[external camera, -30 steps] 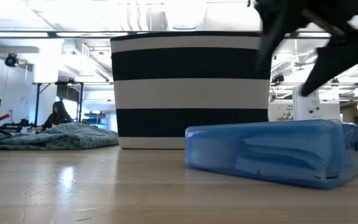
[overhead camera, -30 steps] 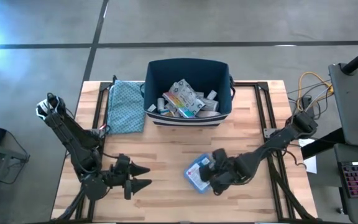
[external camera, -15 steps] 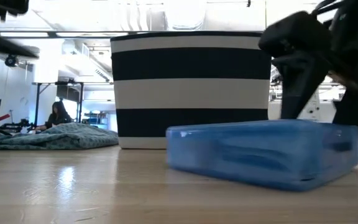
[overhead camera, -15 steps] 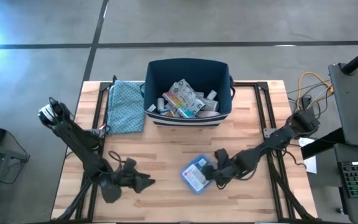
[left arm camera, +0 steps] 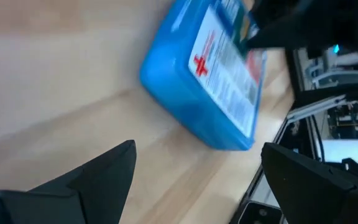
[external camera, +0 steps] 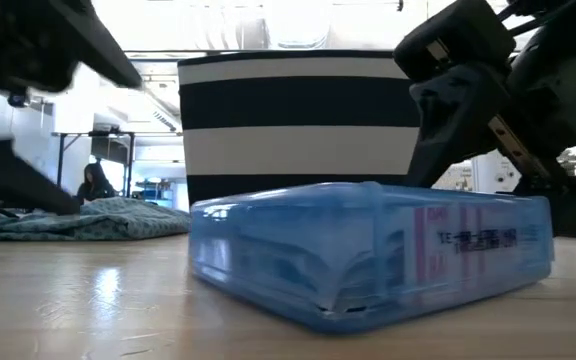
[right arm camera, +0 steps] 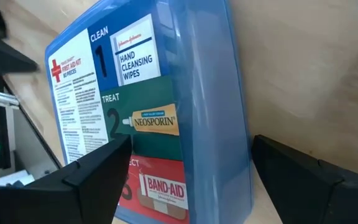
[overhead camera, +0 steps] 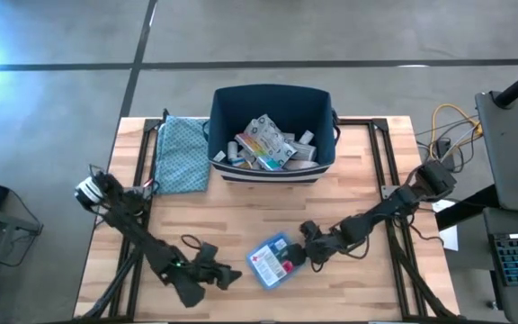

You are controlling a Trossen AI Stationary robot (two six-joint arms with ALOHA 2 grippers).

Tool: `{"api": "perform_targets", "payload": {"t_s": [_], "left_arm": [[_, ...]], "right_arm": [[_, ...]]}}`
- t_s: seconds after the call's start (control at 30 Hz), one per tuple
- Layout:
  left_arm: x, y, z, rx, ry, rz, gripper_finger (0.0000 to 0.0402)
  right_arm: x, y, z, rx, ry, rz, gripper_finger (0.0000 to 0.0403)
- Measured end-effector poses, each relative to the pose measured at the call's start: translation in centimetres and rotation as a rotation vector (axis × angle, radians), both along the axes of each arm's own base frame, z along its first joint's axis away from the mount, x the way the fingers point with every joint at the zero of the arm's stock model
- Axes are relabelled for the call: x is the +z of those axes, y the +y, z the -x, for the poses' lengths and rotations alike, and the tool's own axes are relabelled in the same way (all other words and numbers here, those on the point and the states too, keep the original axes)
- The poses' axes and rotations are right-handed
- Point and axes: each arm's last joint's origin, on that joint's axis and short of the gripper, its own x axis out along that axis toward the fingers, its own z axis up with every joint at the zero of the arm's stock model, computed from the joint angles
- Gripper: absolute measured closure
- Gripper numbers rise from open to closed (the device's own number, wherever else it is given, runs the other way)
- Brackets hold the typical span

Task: Pick & place medical supplies in basket/bin
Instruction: Put the blue first aid kit into the bin

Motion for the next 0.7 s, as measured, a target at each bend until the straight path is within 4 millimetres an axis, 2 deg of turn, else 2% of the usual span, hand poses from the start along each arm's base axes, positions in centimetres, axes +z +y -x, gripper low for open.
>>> {"api": "perform_targets", "payload": {"t_s": [0.17,0.3,0.47,0.7], "left_arm": [[-2.0,-0.1,-2.4,-0.051,0.012,0.066,0.0078],[-3.0,0.0,-4.2,-0.047,0.018,0.078,0.0078],[-3.2,0.3,-5.7,-0.040,0.016,0.075,0.0078],[-3.1,1.2,-6.5,-0.062,0.022,0.008,0.0078]], "right_arm": [[-0.4,-0.5,-0.9,0.045,0.001,0.025,0.0078],[-0.6,-0.7,-1.9,0.130,-0.074,0.033,0.0078],[0.0,-0.6,-3.1,0.220,-0.164,0.086,0.0078],[1.8,0.2,-4.6,0.364,-0.230,0.119,0.0078]]}}
